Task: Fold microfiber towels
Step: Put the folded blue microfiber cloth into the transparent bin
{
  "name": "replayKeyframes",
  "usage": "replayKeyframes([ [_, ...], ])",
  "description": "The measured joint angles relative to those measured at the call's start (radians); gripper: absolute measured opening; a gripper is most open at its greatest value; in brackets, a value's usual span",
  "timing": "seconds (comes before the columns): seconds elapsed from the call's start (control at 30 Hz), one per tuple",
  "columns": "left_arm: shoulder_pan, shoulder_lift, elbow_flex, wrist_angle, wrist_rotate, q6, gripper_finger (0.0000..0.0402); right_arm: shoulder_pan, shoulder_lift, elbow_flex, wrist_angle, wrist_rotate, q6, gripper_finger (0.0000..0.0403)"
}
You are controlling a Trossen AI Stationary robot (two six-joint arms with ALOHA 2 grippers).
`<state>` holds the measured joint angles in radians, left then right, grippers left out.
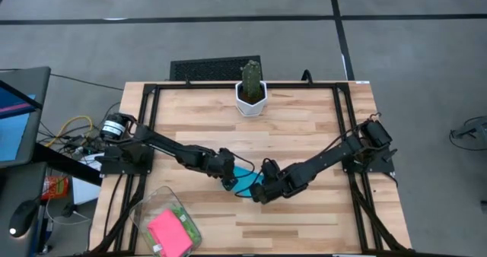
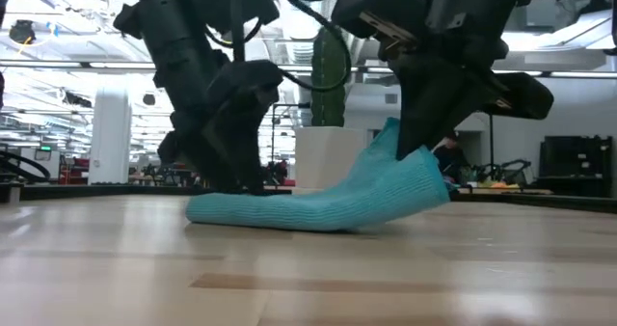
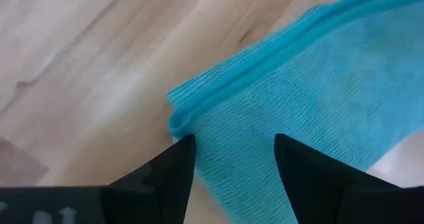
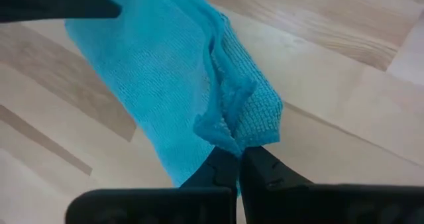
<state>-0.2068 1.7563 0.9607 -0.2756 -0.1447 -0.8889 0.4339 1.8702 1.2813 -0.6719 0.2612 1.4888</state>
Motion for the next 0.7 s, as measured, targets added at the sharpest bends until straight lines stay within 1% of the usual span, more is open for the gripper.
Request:
replayKeyframes([
  [0.1, -0.007, -0.005, 0.0, 0.002, 0.009, -0.022, 0.0201, -0.004, 0.0, 0.001, -0.002, 0.001, -0.001, 0.0022],
  [0.2, -0.004, -0.045, 0.002, -0.014, 0.028, -0.025, 0.0208, -0.004, 0.0, 0.001, -0.002, 0.002, -0.002, 0.0025],
  [0.33, 0.0, -0.101, 0.002, -0.09, 0.021, -0.025, 0.0232, -0.005, 0.0, 0.001, 0.004, 0.011, -0.003, 0.0023],
  [0.4, -0.002, -0.122, 0.002, -0.149, -0.012, -0.055, 0.0247, -0.004, 0.0, 0.001, 0.012, 0.014, -0.004, 0.0022],
  [0.5, -0.011, -0.117, -0.002, -0.189, -0.025, -0.11, 0.0267, -0.005, 0.0, 0.001, 0.012, 0.028, -0.004, 0.0026],
  [0.53, -0.014, -0.117, -0.009, -0.183, -0.025, -0.12, 0.0273, -0.005, 0.0, 0.0, 0.013, 0.031, -0.004, 0.0027],
  [0.6, -0.024, -0.118, -0.037, -0.105, -0.038, -0.141, 0.0282, -0.007, 0.0, 0.001, 0.013, 0.032, -0.004, 0.0028],
  [0.7, -0.028, -0.121, -0.088, -0.028, -0.042, -0.201, 0.0286, -0.011, 0.0, 0.001, 0.014, 0.032, -0.005, 0.0026],
])
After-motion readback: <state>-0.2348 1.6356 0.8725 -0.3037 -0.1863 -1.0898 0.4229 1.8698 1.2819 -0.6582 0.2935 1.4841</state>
